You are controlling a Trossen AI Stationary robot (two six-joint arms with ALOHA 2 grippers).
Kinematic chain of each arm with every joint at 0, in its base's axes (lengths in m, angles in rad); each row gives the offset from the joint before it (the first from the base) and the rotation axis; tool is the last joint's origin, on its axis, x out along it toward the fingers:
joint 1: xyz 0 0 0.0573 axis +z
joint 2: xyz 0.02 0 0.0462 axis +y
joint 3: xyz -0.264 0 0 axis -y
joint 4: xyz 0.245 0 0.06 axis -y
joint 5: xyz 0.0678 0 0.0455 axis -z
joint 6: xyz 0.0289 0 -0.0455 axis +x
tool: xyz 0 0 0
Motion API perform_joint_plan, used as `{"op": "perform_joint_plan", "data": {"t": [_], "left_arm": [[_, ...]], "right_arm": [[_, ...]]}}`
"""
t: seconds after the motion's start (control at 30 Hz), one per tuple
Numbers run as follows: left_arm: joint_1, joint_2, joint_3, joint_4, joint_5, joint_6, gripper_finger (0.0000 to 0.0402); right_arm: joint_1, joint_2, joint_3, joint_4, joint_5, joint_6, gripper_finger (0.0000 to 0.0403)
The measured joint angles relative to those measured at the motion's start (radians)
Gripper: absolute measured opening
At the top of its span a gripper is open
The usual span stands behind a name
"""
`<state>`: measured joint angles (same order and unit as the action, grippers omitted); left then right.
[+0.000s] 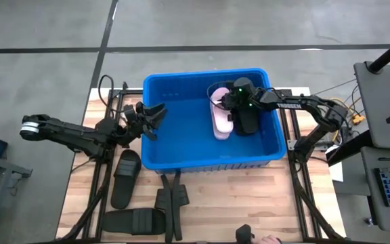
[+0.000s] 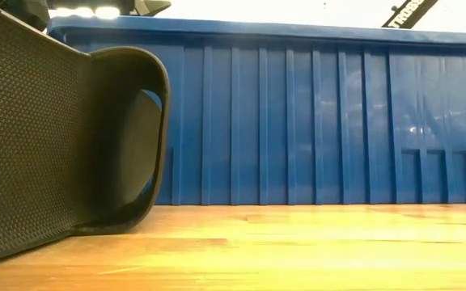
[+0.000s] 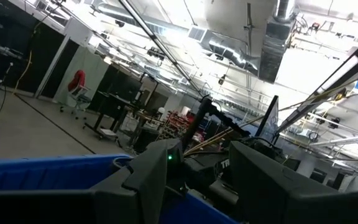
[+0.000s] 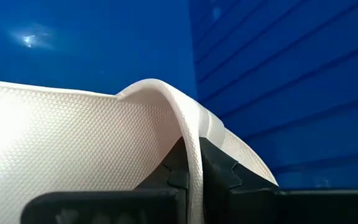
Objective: Pick and place slides into bin
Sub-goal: Put the pink slide into the blue bin
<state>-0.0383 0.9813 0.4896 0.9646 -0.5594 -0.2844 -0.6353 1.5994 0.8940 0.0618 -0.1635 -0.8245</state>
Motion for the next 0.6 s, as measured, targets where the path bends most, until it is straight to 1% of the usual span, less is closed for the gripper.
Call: {"op": "perform_joint_plan", "data": {"t": [0.13, 0.27, 0.4, 0.5, 0.6], "left_arm": [[0.0, 0.0, 0.001, 0.0, 0.0, -0.001, 0.016], [0.0, 0.0, 0.001, -0.001, 0.0, -0.05, 0.016], [0.0, 0.0, 0.001, -0.004, 0.0, -0.051, 0.016], [0.0, 0.0, 0.001, -0.004, 0.0, -0.052, 0.016], [0.0, 0.0, 0.001, -0.004, 0.0, -0.052, 0.016]], "right_arm": [[-0.002, 0.016, 0.0, 0.002, 0.001, 0.005, 0.0012], [-0.002, 0.013, 0.0, -0.001, 0.003, 0.005, 0.0013], [-0.002, 0.004, 0.0, -0.006, 0.012, 0.004, 0.0016], [-0.002, 0.0, 0.0, -0.007, 0.034, 0.003, 0.0033], [-0.002, 0.0, 0.0, -0.007, 0.041, 0.004, 0.0061]]}}
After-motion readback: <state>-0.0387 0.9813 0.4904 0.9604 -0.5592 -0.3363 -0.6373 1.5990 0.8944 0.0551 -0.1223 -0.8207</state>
